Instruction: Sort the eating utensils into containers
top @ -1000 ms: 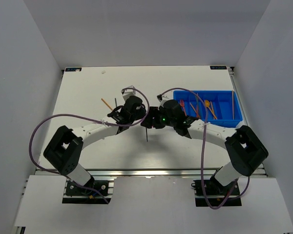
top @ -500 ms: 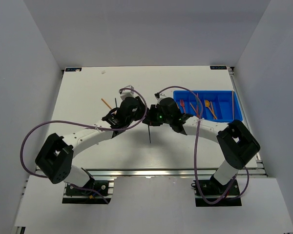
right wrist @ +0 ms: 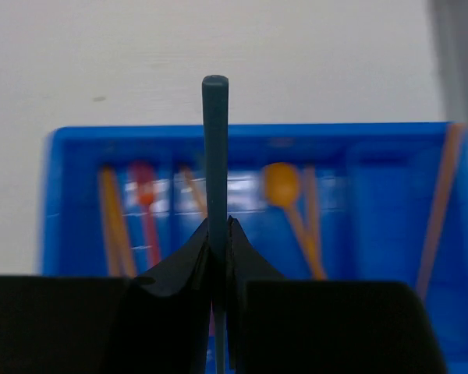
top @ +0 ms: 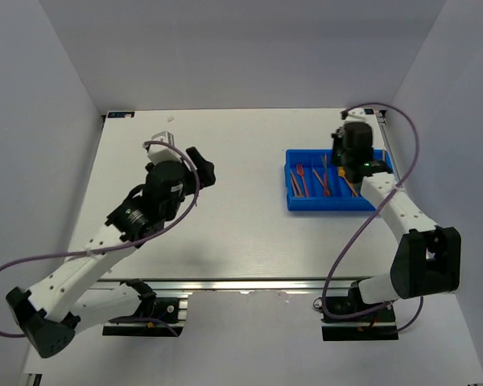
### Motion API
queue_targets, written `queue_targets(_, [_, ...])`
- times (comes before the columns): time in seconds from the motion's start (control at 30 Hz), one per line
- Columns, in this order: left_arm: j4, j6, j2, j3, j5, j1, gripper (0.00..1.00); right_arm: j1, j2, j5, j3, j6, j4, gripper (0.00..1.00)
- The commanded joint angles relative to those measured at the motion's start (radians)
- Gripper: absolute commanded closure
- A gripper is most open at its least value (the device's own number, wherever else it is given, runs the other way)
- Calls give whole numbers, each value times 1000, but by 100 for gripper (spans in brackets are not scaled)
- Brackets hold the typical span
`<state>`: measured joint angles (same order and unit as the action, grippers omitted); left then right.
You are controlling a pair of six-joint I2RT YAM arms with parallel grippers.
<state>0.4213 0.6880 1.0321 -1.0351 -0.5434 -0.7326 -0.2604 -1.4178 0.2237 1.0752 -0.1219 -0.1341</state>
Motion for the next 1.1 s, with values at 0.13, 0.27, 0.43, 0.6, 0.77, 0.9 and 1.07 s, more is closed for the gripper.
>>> queue_targets(0.13, [260, -159, -110, 1, -15, -2, 2, 237, -44, 31, -9, 405, 183, 100])
queue_targets(0.27, [267, -205, -174, 70, 2, -2, 2, 335, -176, -50, 45, 377, 182, 100])
queue_targets(0.43, [220, -220, -231, 181, 14, -1, 2, 355, -207, -90, 8, 335, 293, 100])
queue_targets(0.6, [189, -222, -234, 225, 33, -2, 2, 357, -240, -4, -32, 375, 367, 100])
queue_targets(0.77, [177, -229, -256, 236, 25, -2, 2, 359, -230, 40, -63, 392, 395, 93])
queue_targets(0.9, [180, -225, -257, 234, 17, -2, 2, 362, -236, 86, -44, 392, 367, 60])
queue_targets(1.07, [183, -220, -259, 234, 13, -2, 2, 368, -225, 91, -15, 354, 334, 36])
